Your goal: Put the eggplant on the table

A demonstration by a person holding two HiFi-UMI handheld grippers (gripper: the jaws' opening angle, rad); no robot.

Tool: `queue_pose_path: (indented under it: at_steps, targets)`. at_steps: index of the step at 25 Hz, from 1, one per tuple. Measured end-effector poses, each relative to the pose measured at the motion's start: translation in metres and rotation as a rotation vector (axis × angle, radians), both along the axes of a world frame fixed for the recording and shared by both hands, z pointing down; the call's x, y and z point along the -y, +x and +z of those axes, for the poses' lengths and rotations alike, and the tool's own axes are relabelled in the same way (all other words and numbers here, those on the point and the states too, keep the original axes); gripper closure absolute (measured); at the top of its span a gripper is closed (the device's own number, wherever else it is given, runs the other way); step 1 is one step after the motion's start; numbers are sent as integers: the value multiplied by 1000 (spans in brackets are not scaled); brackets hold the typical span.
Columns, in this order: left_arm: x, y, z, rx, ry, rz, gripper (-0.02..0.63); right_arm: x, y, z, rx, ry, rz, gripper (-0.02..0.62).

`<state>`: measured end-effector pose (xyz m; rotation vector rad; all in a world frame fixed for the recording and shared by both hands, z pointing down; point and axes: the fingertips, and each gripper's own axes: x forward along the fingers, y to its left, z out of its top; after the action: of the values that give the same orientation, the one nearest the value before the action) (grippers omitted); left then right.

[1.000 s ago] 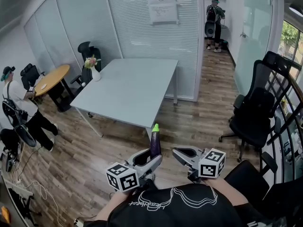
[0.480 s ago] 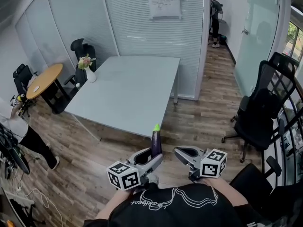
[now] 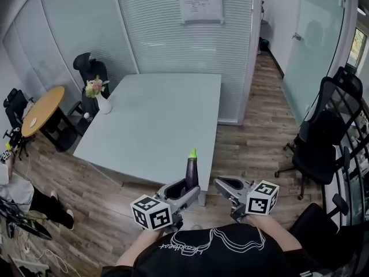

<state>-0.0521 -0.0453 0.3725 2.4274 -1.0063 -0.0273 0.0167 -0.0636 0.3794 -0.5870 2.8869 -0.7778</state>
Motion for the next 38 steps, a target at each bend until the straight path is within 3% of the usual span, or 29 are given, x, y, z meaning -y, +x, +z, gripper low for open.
queue_pose_path:
  at_steps: [8,13,31,38]
  targets:
    - [64,-82,8,-5,-15,-12,371,60,-77,4,-6,-5,8,586]
    - [88,-110,16,-4,-19,-32,371,80,-104,15,-37,-26,4,586]
    - [146,-130,52,56,-69,-52,371,148,-113,53,-26,-136,43,586]
    - [183,-133,76,92,-113,-61,371,180,-111,74,-70,-200,51,586]
